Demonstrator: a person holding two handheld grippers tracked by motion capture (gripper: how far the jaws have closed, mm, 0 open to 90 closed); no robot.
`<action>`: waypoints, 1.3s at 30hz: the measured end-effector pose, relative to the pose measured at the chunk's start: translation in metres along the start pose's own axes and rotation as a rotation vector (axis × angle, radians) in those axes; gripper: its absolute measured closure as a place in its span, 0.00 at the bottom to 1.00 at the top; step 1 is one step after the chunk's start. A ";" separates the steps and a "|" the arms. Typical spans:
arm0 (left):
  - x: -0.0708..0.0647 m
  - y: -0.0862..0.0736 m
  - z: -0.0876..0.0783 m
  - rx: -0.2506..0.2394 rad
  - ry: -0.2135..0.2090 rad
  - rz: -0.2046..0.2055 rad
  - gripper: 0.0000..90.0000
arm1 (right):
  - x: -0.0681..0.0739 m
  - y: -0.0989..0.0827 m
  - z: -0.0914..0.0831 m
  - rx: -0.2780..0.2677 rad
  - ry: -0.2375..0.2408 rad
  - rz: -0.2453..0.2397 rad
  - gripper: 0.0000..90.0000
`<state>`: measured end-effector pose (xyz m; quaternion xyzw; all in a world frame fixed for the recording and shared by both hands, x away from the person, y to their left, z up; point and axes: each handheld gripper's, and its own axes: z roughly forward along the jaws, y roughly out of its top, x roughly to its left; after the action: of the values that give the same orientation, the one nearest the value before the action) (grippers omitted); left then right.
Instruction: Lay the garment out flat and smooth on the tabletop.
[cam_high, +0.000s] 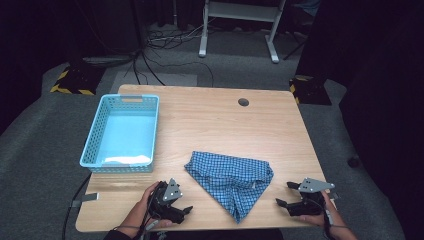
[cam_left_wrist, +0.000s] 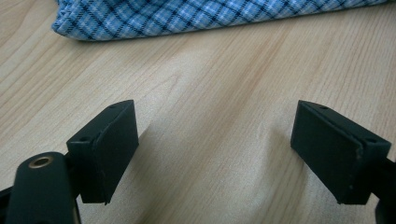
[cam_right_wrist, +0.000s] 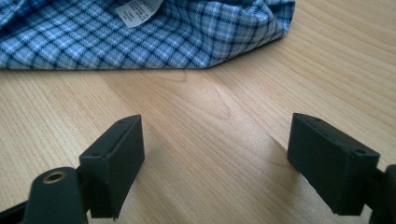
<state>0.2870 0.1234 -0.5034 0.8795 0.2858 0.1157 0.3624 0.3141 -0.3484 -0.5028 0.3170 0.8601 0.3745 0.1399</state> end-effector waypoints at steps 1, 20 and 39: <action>0.000 0.000 0.000 0.000 0.001 -0.002 0.17 | 0.000 0.000 0.000 0.000 0.000 0.000 0.21; 0.002 0.004 0.004 -0.002 -0.010 0.008 0.16 | 0.003 0.010 -0.009 0.038 -0.037 -0.026 0.23; 0.002 0.004 0.004 -0.002 -0.009 0.010 0.16 | 0.012 0.036 -0.015 0.001 -0.044 -0.093 0.25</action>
<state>0.2917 0.1204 -0.5035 0.8810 0.2797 0.1137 0.3643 0.3136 -0.3298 -0.4666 0.2850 0.8707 0.3602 0.1759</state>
